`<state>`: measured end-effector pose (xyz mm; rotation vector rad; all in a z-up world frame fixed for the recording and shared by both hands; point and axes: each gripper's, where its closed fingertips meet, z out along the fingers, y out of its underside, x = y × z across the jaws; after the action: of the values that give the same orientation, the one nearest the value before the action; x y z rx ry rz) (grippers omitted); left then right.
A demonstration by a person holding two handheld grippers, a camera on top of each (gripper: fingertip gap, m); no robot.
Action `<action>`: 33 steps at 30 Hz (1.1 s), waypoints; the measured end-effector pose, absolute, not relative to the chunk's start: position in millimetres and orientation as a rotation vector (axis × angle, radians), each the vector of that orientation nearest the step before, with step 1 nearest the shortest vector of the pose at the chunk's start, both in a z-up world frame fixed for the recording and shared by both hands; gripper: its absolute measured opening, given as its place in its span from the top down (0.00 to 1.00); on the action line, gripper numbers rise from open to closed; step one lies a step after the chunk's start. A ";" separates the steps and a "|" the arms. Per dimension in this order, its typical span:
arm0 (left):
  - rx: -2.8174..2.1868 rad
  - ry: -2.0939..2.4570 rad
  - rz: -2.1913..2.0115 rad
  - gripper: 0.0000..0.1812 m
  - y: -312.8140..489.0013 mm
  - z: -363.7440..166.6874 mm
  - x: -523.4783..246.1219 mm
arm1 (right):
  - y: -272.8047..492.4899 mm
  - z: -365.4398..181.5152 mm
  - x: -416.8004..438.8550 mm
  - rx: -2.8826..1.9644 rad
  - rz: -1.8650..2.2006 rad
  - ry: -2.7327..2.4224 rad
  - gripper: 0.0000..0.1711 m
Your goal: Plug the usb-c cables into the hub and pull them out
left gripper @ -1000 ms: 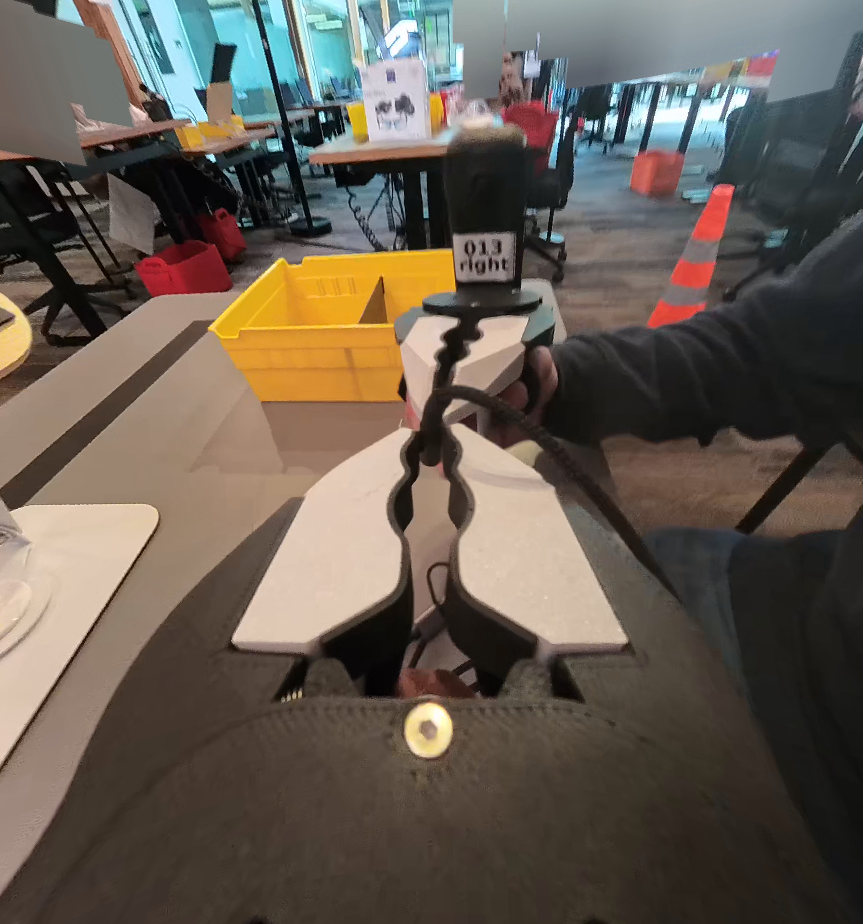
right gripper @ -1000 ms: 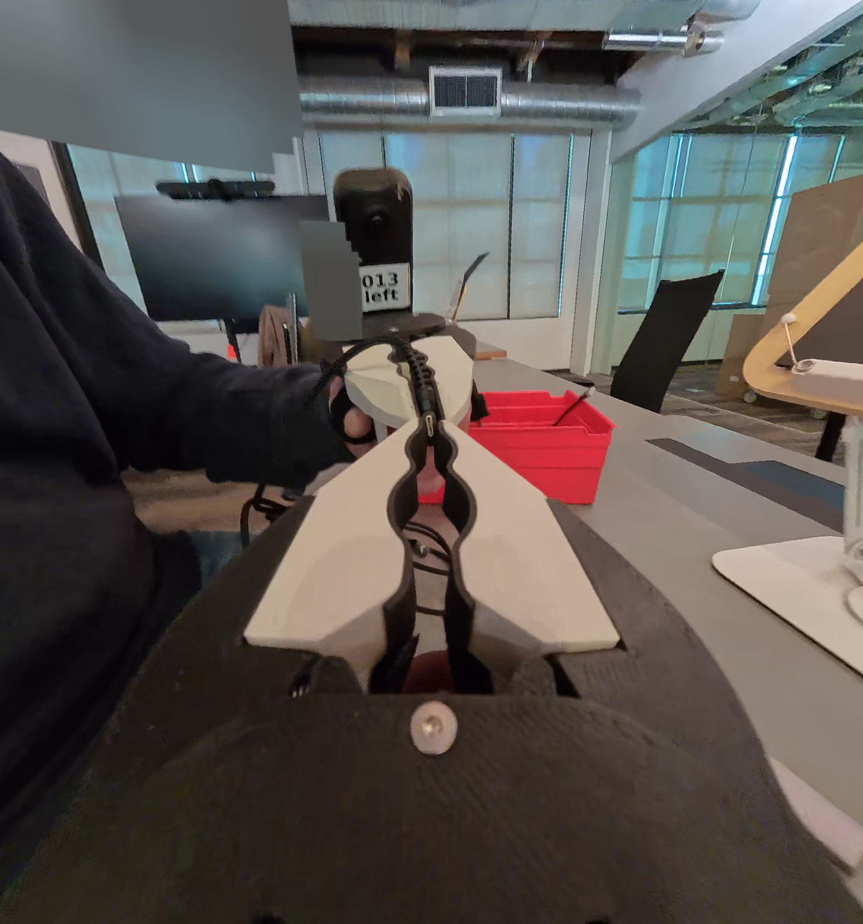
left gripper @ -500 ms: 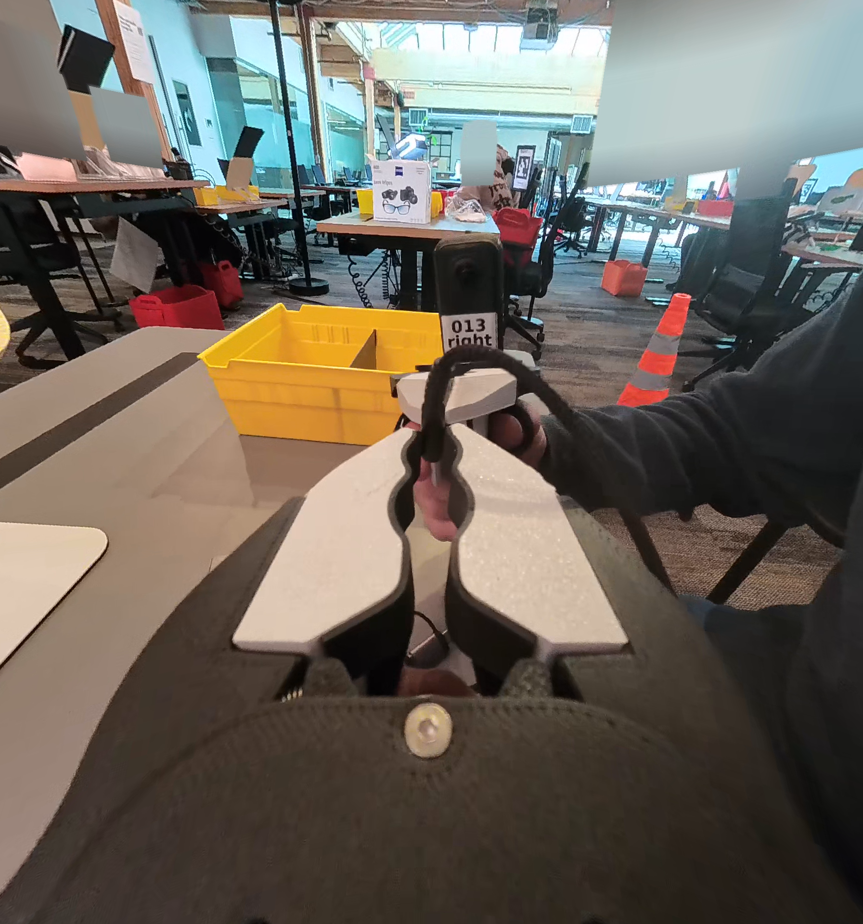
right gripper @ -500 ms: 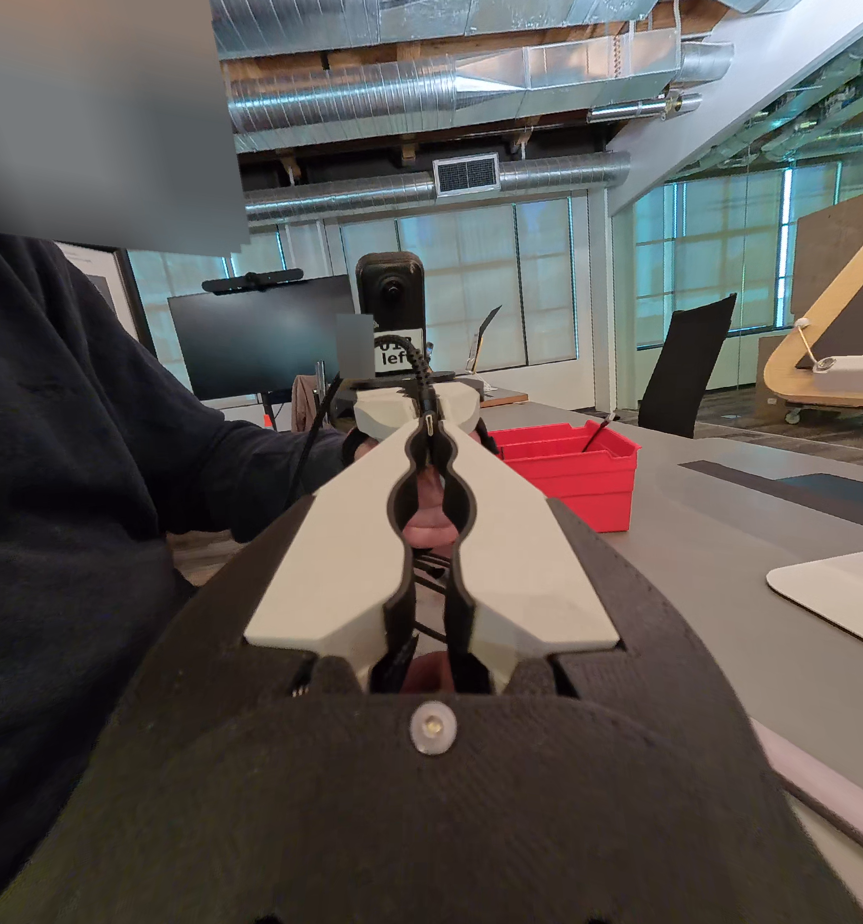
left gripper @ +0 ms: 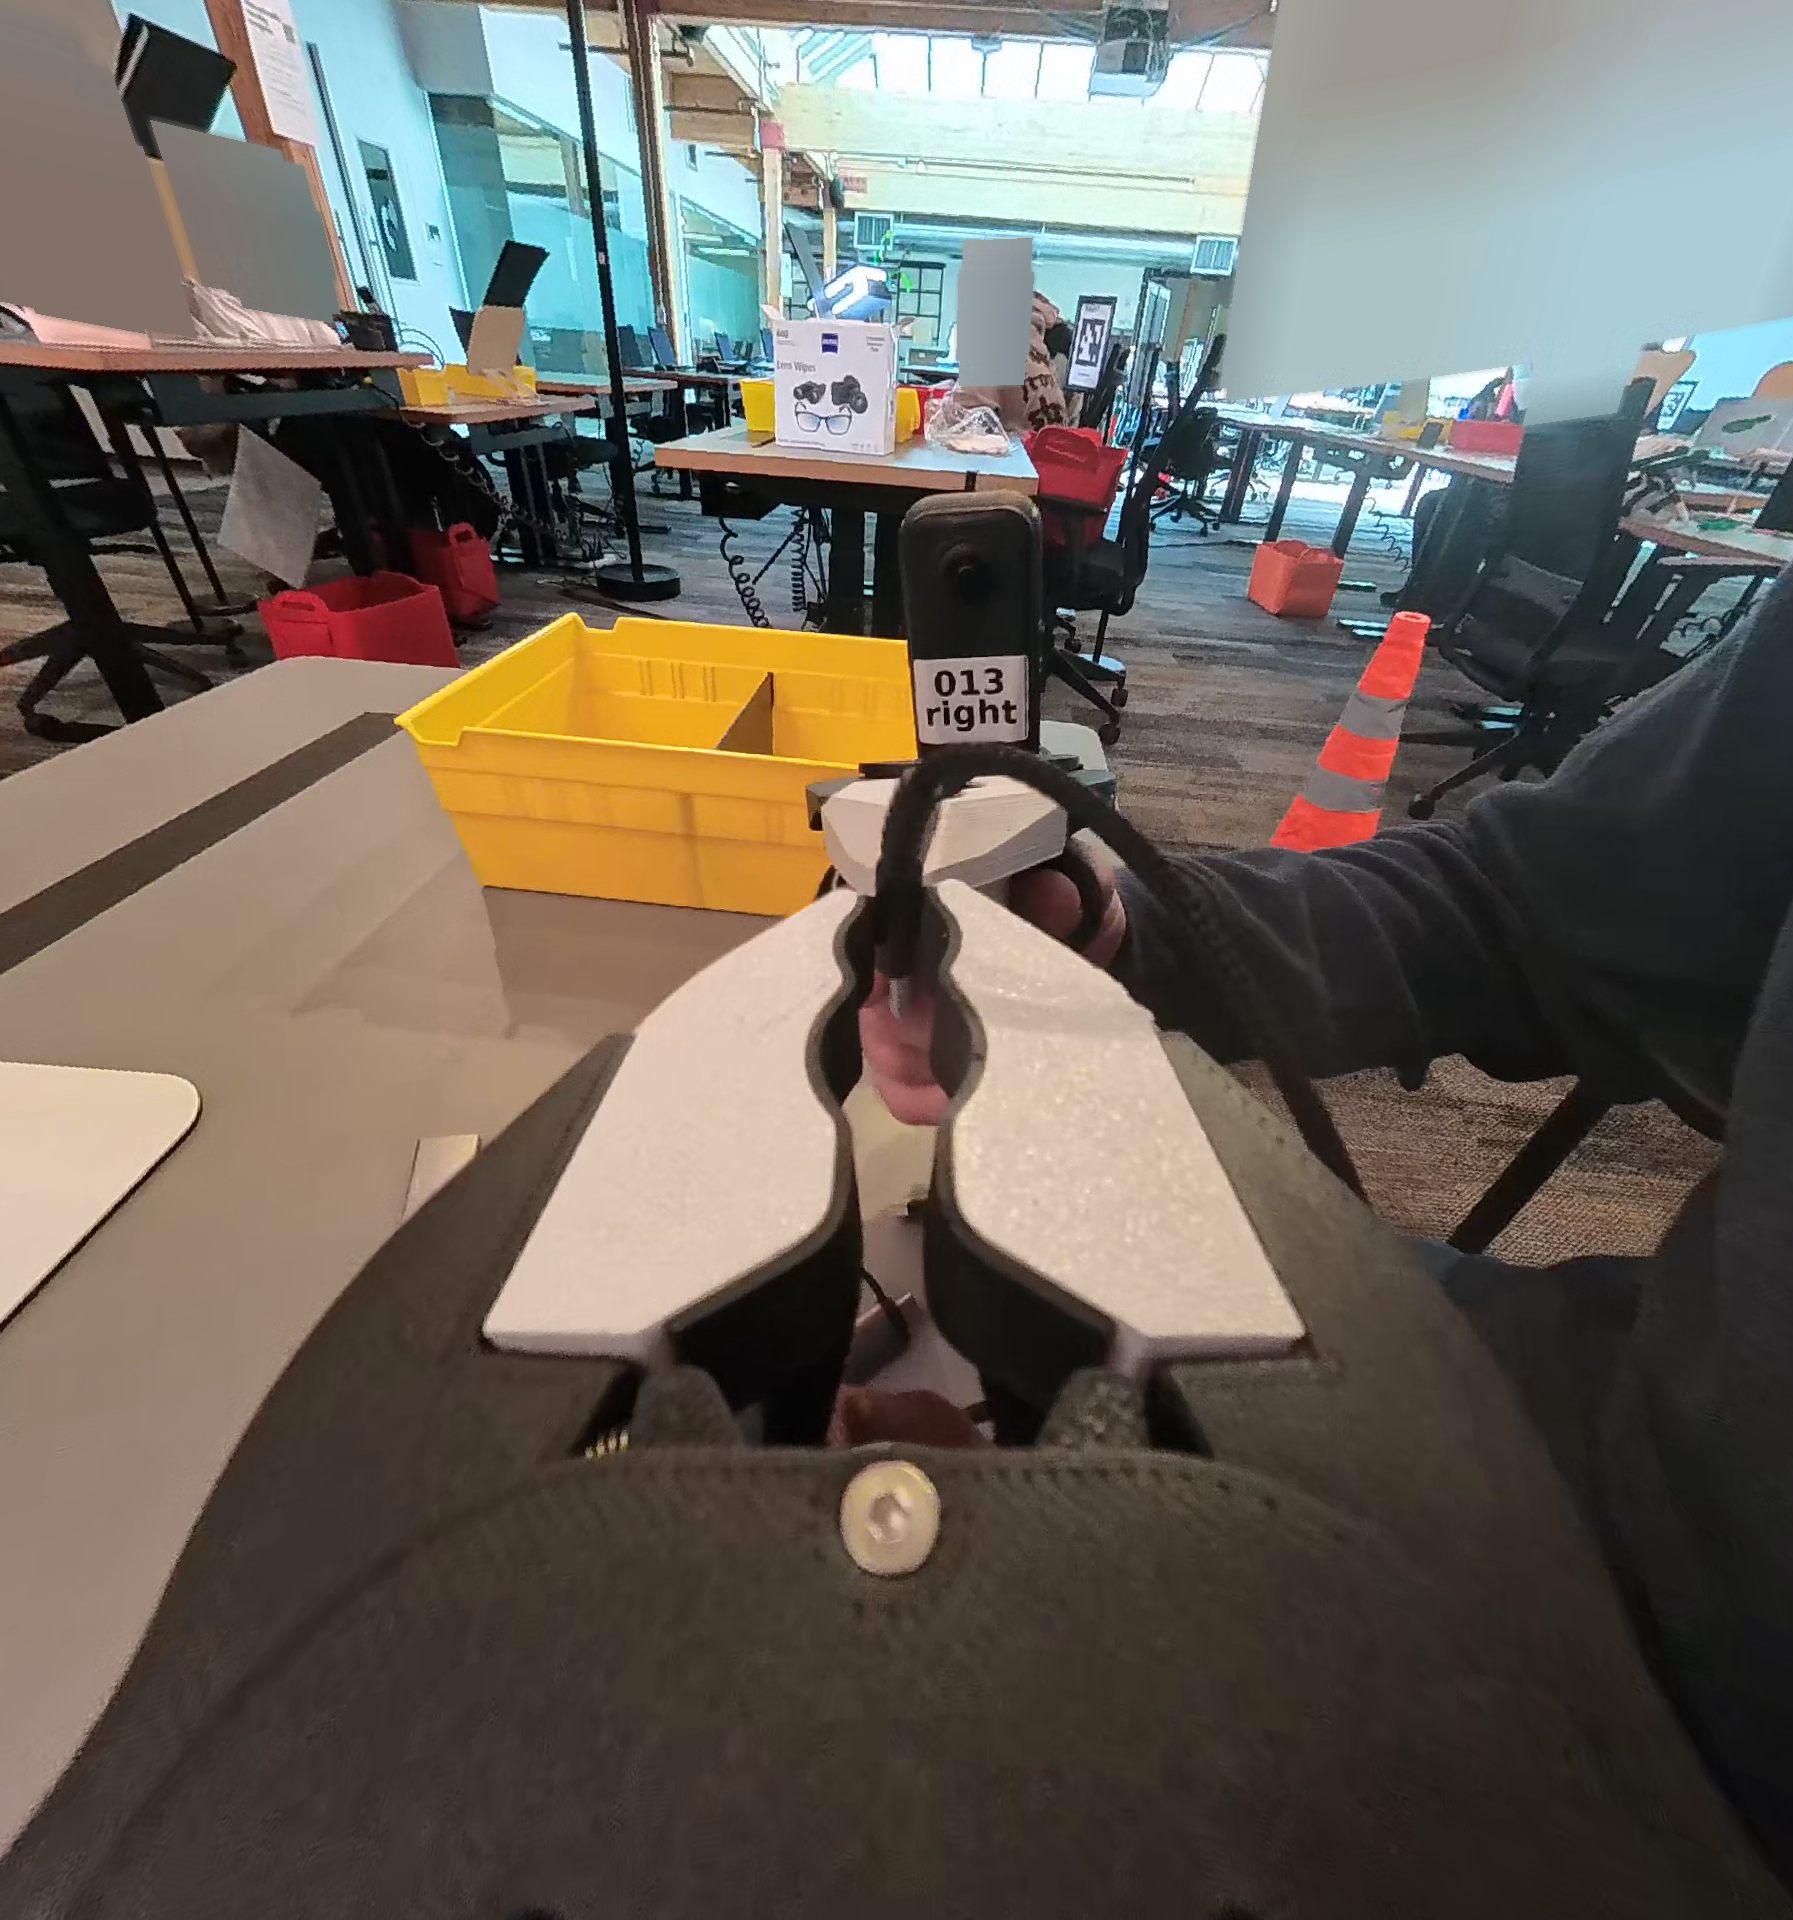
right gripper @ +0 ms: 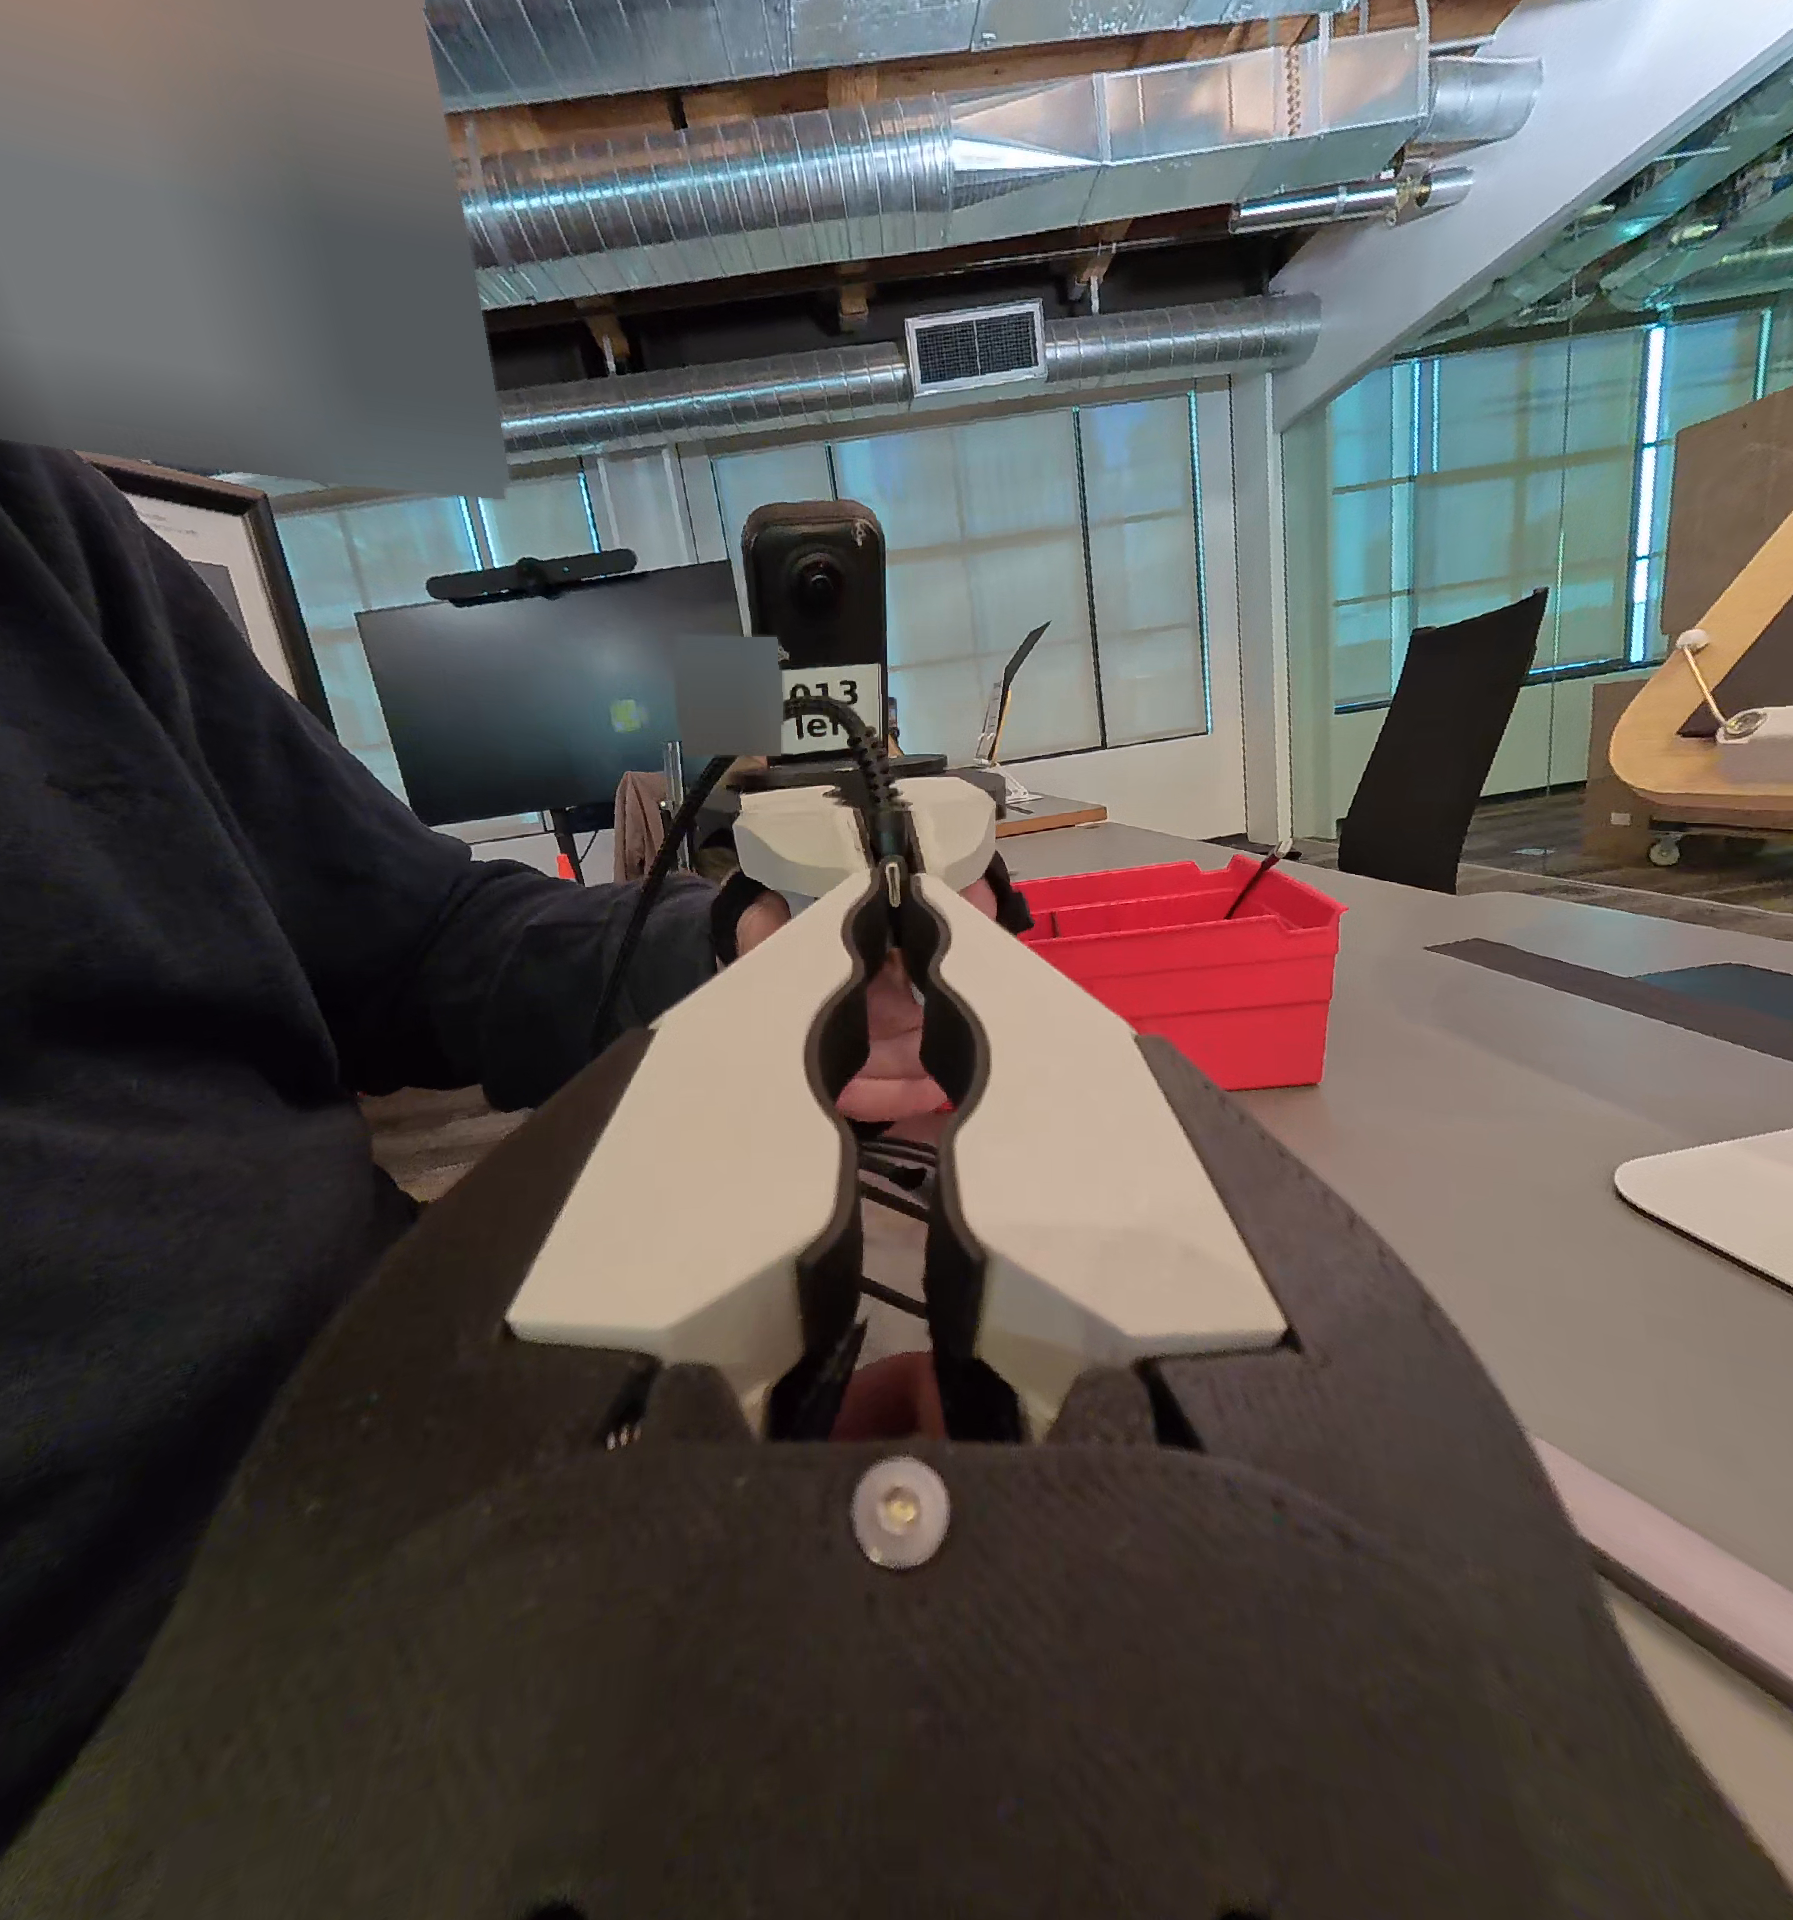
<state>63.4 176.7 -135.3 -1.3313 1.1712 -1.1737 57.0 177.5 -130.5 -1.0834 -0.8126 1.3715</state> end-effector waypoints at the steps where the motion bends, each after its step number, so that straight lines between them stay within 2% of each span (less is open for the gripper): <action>1: -1.338 1.178 -1.172 0.96 176.9 -136.2 62.9 | 177.7 -131.3 56.5 -1.089 1.364 -0.818 1.00; 3: -1.355 1.193 -1.170 0.96 177.3 -138.1 61.6 | 178.1 -133.1 55.3 -1.102 1.333 -0.842 1.00; 7: -1.390 1.169 -1.131 0.96 187.1 -135.8 51.0 | 189.1 -137.7 60.2 -1.155 1.199 -0.878 0.94; 13: -1.444 1.108 -1.045 0.96 206.2 -127.1 23.0 | 219.5 -157.7 77.8 -1.309 0.902 -0.952 0.92; 25: -1.530 1.093 -0.966 0.96 204.4 -151.3 -0.1 | 269.0 -227.2 78.3 -1.531 0.312 -1.261 0.86; 33: -1.594 1.086 -0.910 0.96 202.0 -170.3 -7.3 | 302.7 -268.0 80.9 -1.610 0.068 -1.495 0.75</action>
<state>-7.3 202.0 -170.3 -1.5944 1.0865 -0.9101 80.9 302.7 -268.0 -1.6104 -1.4950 0.0681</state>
